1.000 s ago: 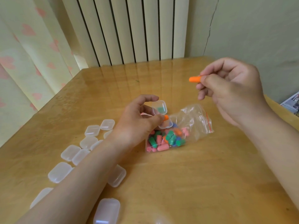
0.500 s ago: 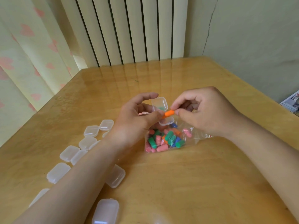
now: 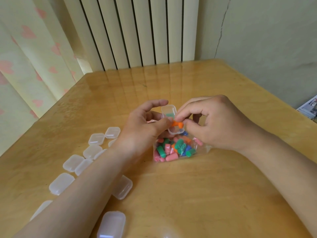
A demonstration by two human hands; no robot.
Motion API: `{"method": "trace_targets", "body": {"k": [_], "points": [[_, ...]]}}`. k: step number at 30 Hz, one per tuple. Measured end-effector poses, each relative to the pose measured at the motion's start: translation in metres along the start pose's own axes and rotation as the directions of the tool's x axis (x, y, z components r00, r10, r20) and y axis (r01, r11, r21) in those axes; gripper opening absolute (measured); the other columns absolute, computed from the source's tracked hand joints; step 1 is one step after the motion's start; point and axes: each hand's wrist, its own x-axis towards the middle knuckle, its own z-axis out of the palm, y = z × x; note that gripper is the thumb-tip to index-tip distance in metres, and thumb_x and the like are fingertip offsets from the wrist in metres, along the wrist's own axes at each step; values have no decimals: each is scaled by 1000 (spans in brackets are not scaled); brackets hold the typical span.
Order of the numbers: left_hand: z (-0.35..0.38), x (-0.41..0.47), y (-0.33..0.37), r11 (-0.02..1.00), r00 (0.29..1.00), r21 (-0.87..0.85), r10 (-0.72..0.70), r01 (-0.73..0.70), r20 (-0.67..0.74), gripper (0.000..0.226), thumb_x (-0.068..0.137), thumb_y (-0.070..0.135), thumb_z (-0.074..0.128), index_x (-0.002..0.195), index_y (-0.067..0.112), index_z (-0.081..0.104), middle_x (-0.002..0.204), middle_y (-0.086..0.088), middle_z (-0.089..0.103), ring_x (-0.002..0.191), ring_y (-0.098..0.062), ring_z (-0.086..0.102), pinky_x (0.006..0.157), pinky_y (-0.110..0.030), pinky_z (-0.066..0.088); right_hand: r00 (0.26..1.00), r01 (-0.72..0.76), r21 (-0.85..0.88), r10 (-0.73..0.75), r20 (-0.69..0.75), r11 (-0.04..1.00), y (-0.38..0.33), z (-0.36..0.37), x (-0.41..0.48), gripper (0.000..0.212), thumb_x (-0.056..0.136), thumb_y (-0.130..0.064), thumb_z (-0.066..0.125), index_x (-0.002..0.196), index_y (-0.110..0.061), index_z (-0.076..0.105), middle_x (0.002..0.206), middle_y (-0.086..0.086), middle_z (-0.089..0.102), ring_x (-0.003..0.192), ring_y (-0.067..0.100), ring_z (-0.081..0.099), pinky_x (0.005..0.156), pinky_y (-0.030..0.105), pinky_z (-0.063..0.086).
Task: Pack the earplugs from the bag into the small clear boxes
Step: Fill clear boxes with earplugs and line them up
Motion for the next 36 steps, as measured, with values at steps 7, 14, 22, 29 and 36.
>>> {"method": "trace_targets", "body": {"k": [7, 14, 22, 29, 36], "points": [[0, -1, 3, 994, 999, -101, -34, 38, 43, 42, 87, -6, 68, 122, 16, 64, 107, -34, 62, 78, -34, 72, 73, -38, 59, 1000, 24, 33, -24, 18, 999, -3, 8, -1, 27, 80, 3, 75, 101, -14, 76, 94, -4, 67, 84, 6, 65, 70, 19, 55], [1, 0, 2, 993, 999, -111, -35, 39, 41, 35, 92, -4, 63, 121, 15, 64, 88, -18, 69, 74, -31, 72, 70, -34, 60, 999, 50, 29, -49, -11, 998, -2, 12, -1, 27, 78, 2, 79, 101, -11, 74, 91, -4, 70, 85, 9, 68, 72, 25, 57], [0, -1, 6, 981, 1000, -194, -8, 11, 18, 44, 86, -8, 67, 122, 16, 62, 84, -12, 71, 84, -29, 73, 83, -44, 60, 979, 71, 42, -62, -192, 997, 1, 6, 1, 29, 82, 9, 69, 105, -9, 74, 93, -1, 74, 88, 8, 71, 77, 26, 60], [1, -4, 10, 962, 998, -270, -14, 31, 67, 40, 87, -10, 63, 120, 12, 64, 86, -18, 69, 75, -26, 72, 65, -32, 60, 989, -124, 23, 122, 80, 992, 3, 3, -1, 74, 81, -23, 78, 146, -31, 45, 139, -12, 55, 126, 0, 53, 98, 27, 53], [-3, -5, 11, 950, 989, -310, 14, 32, 147, 34, 82, 3, 68, 114, 13, 70, 95, -19, 69, 77, -28, 70, 70, -32, 60, 990, -117, 98, 123, -63, 988, 1, 4, 0, 59, 86, -24, 76, 140, -24, 53, 123, -6, 65, 110, 5, 65, 90, 30, 58]]}}
